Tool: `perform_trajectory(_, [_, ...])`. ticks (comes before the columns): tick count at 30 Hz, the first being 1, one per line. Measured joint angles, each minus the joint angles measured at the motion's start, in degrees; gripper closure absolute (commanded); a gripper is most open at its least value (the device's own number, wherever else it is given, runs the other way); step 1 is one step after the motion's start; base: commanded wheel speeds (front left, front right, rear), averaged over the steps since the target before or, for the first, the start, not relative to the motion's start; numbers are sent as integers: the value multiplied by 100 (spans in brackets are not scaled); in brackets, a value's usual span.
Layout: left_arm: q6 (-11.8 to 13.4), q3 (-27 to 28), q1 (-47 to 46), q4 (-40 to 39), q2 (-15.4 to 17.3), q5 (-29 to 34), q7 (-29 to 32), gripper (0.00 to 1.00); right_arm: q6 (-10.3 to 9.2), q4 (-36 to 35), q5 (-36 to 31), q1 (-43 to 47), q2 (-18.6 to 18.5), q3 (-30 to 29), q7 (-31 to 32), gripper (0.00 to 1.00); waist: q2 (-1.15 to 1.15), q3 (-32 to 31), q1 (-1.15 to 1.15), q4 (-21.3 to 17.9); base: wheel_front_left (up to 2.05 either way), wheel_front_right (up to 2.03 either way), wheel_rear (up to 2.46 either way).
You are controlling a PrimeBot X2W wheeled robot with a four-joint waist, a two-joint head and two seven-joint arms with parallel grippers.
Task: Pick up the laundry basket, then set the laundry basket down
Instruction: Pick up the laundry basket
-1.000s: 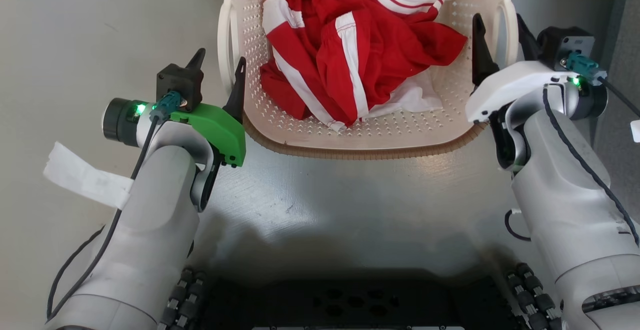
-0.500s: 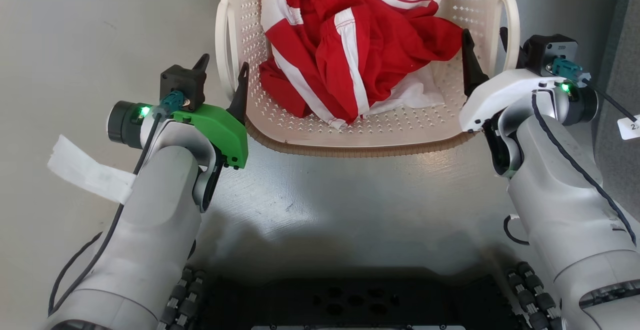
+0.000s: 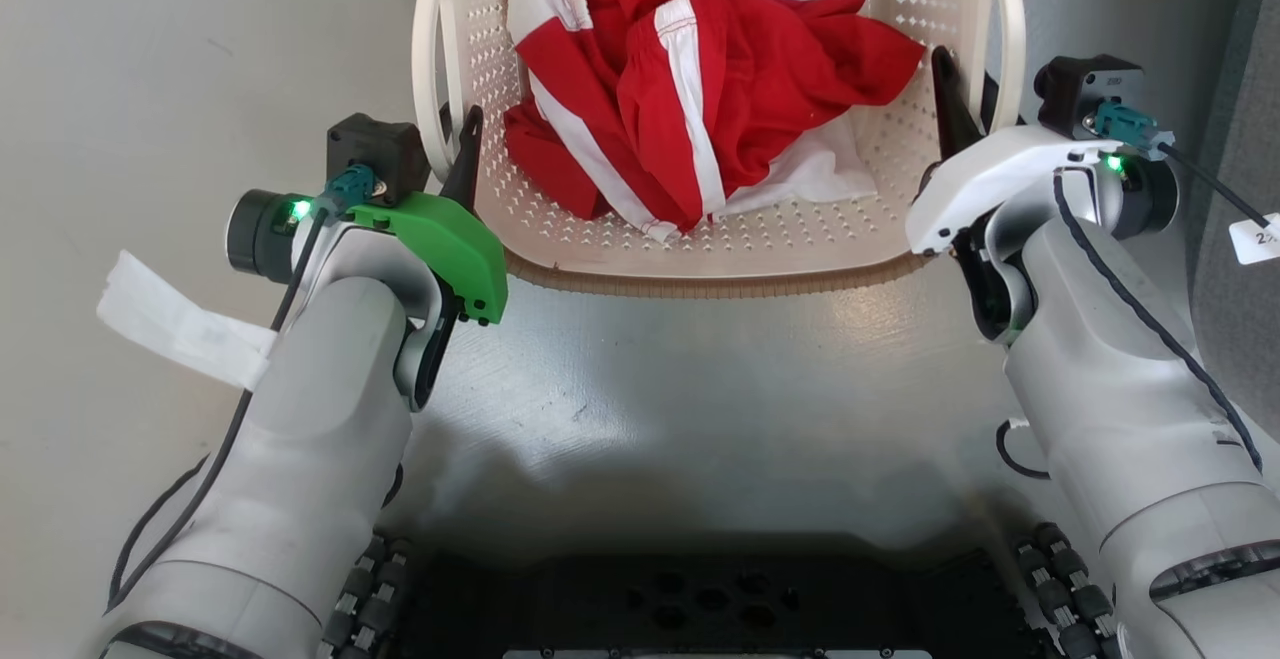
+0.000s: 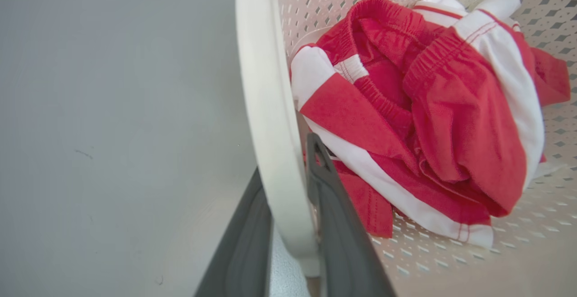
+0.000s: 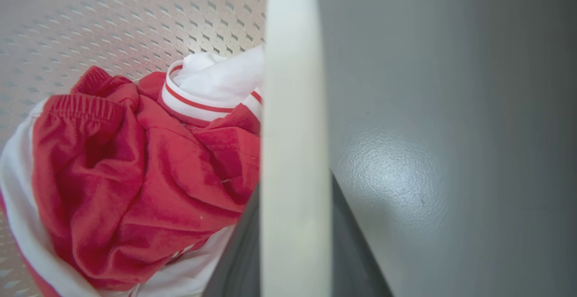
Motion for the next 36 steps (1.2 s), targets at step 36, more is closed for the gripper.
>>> perform_trajectory(36, [-2,-143,874,956,-168,-127,19,100,297,1201,1026,636,163,679,91,100,0,-1931,0,-36,0,0,0])
